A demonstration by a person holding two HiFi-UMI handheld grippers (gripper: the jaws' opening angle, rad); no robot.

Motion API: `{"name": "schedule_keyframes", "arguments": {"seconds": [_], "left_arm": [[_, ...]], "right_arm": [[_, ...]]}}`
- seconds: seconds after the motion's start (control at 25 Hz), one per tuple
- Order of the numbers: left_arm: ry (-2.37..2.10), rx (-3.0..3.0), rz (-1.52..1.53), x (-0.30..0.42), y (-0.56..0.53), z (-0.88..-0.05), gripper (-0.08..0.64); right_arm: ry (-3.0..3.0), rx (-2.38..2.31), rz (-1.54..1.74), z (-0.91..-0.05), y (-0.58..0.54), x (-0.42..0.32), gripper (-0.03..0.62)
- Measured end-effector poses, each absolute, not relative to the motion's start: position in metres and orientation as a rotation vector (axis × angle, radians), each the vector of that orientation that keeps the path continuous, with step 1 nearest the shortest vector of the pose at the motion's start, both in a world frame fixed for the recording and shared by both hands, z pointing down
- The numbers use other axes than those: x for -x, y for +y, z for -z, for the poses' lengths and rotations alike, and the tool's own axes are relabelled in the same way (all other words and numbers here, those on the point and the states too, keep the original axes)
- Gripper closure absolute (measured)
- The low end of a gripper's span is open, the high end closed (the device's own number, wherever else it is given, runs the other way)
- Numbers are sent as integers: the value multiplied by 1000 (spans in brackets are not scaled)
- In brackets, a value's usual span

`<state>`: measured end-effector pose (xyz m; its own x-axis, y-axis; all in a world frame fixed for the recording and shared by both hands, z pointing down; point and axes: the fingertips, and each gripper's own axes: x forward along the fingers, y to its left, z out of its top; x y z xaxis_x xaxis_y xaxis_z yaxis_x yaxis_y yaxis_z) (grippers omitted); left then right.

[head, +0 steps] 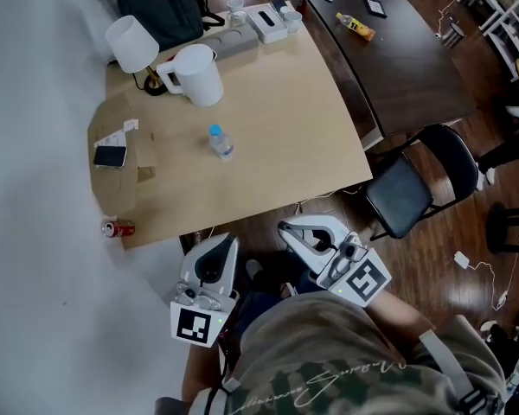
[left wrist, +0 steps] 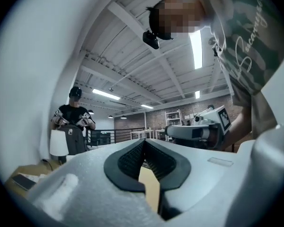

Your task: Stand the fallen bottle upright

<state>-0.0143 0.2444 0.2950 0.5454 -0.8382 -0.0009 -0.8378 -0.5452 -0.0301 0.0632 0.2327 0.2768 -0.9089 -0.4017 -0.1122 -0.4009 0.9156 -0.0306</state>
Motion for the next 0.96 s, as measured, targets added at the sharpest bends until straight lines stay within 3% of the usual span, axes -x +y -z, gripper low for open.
{"name": "schedule_keyframes", "arguments": {"seconds": [0.44,0.96], "left_arm": [[1338,2809,-79,-16,247,-273,555],[1424,2795,11,-9,231,-274,555]], "right_arm": [[2967,660,-73,-259,244,-57,591],[2968,621,-59,-258,233,-54,591]]}}
